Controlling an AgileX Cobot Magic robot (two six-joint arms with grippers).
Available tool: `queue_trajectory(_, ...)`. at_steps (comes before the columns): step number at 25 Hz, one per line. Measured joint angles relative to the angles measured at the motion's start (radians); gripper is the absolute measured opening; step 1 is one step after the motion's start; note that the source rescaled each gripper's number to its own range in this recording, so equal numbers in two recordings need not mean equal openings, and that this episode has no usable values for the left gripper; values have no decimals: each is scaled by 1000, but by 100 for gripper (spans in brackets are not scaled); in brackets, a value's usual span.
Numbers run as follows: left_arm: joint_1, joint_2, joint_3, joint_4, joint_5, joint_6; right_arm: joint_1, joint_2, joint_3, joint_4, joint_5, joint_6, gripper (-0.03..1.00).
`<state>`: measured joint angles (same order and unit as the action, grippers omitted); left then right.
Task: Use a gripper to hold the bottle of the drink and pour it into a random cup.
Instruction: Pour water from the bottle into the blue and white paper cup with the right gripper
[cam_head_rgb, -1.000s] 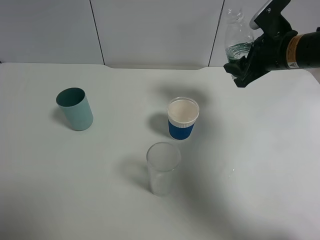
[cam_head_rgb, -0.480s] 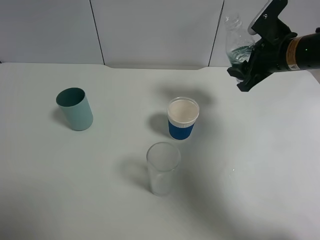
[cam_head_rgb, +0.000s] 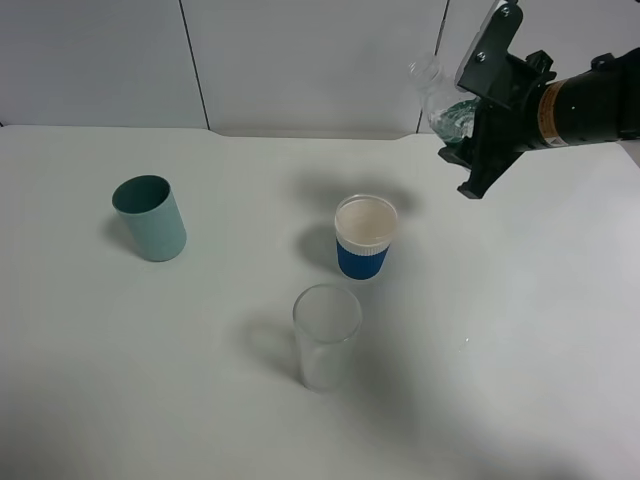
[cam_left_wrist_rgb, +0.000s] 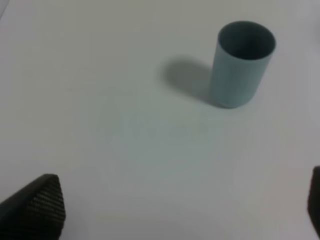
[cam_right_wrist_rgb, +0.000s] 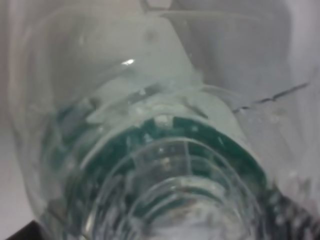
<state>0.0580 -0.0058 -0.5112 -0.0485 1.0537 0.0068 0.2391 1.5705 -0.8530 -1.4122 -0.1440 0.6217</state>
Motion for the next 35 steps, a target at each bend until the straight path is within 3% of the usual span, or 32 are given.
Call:
queue_trajectory(17, 0, 0, 0, 0, 0, 0, 65, 0, 0, -72, 107, -98, 0)
queue_trajectory(25, 0, 0, 0, 0, 0, 0, 141, 70, 0, -80, 229, -150, 0)
queue_trajectory(35, 0, 0, 0, 0, 0, 1, 199, 107, 0, -80, 309, -229, 0)
